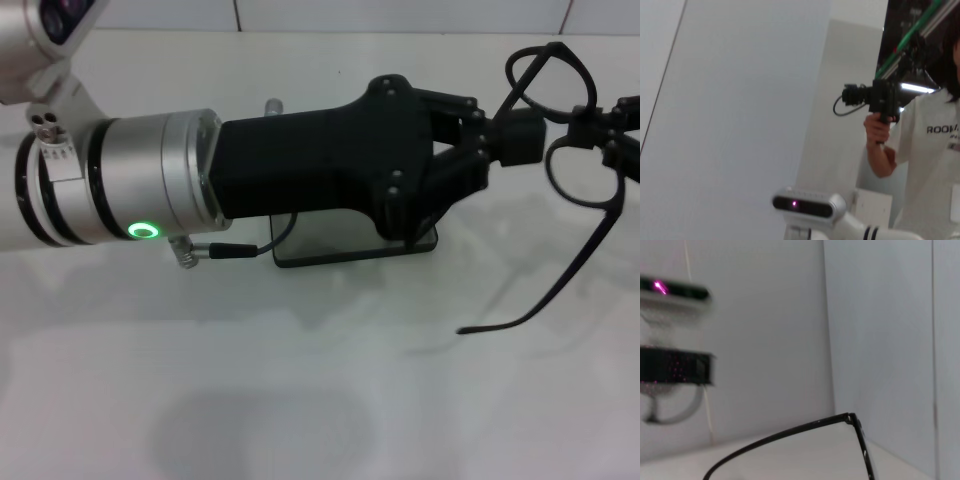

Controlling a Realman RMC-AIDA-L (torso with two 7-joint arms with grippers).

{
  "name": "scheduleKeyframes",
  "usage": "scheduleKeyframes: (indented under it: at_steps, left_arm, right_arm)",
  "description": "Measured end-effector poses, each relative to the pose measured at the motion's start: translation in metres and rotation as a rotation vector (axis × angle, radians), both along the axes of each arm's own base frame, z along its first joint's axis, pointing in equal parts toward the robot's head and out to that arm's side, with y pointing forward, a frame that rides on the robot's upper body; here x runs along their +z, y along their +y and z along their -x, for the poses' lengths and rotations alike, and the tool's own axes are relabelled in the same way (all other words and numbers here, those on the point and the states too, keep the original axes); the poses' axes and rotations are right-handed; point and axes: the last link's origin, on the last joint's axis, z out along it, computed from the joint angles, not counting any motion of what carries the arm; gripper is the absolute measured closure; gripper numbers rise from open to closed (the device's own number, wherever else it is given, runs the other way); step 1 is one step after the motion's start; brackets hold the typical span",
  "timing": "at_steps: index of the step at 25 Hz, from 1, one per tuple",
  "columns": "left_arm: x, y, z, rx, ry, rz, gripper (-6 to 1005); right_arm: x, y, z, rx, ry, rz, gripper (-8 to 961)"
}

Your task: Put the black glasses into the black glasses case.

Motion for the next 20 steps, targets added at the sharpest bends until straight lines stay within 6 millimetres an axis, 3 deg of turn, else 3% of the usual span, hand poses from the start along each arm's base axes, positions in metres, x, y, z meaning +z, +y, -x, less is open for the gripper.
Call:
scheduleKeyframes:
  at_steps: [5, 10, 20]
  left_arm:
    - [-0.010, 0.009, 0.005, 0.004, -0.013, 0.019, 932]
    - [-0.014, 0.012, 0.006, 0.005, -0.003, 0.026, 958]
    - [-0.020, 0.007, 0.007, -0.018, 0.001, 0.038, 957]
  right_arm:
    - [-0.010, -0.011, -0.004, 0.053, 0.115, 0.024, 881]
    - [-0.013, -0.017, 0.004, 0.111, 0.170, 0.047, 882]
    - [-0.017, -0.014, 0.018, 0.179, 0.233, 0.087, 884]
